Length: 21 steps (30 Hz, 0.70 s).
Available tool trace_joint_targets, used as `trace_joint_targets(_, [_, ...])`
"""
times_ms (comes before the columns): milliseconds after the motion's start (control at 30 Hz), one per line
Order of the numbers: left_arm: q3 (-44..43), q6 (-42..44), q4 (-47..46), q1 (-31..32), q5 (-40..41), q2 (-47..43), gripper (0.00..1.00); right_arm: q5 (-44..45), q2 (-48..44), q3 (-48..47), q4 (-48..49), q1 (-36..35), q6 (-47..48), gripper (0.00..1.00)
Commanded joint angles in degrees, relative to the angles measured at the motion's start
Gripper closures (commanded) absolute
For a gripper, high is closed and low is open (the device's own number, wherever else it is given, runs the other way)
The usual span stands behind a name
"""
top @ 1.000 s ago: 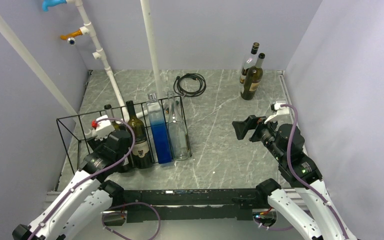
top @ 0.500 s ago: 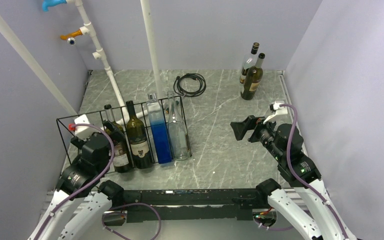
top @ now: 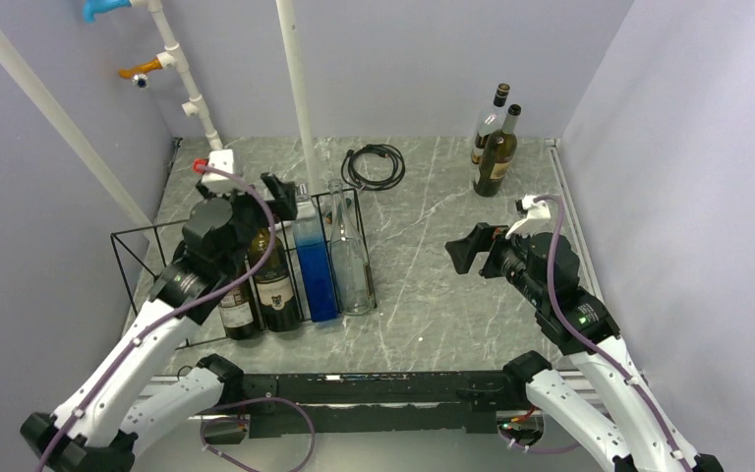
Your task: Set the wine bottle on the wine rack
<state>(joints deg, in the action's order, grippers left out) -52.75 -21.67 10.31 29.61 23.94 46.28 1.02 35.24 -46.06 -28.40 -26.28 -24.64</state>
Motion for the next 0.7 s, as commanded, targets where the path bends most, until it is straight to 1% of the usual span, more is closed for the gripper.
trace_joint_targets(0, [-3.6, 7.5, -6.1, 0.0, -12.0, 4.3, 0.0, 0.5, 0.9, -2.0, 1.0, 0.0, -1.0, 0.0])
trace_joint_targets(67, [-2.9, 8.9, -4.4, 0.0, -14.0, 5.0, 0.01, 0.7, 2.6, -2.3, 1.3, 0.0, -1.5, 0.0])
trace_joint_targets(100, [-2.0, 9.5, -5.0, 0.0, -14.4, 5.0, 0.0, 0.7, 3.5, -2.2, 1.7, 0.0, -1.6, 0.0])
trace_joint_targets(167, [-2.0, 10.2, -4.2, 0.1, -15.1, 4.3, 0.0, 0.7, 5.4, -1.0, 4.2, 0.0, -1.9, 0.0])
trace_joint_targets(233, [-0.7, 10.9, -5.8, 0.1, -16.9, 3.3, 0.0, 0.6, 8.1, 0.1, 8.3, 0.0, -3.4, 0.0])
trace_joint_targets(367, [0.7, 11.6, -7.3, 0.2, -18.0, 2.1, 0.0, -2.0, 16.3, -0.1, 14.4, 0.0, -6.5, 0.0])
trace_joint_targets(433, [1.1, 11.6, -7.1, 0.3, -17.7, 2.0, 0.01, -1.3, 20.4, -1.6, 14.9, 0.0, -7.2, 0.0])
trace_joint_targets(533, [0.6, 10.1, -6.5, 0.5, -18.6, 2.8, 0.02, 4.2, 24.9, -4.6, 13.9, 0.0, -6.5, 0.0])
trace_joint_targets(600, [-0.1, 10.3, -5.7, 0.7, -20.3, 3.5, 0.04, 8.5, 26.7, -5.5, 14.2, 0.1, -3.4, 0.0])
trace_joint_targets(667, [-0.4, 11.3, -5.4, 1.1, -20.0, 3.4, 0.04, 15.3, 28.3, -6.5, 14.4, 0.3, 0.2, 0.0])
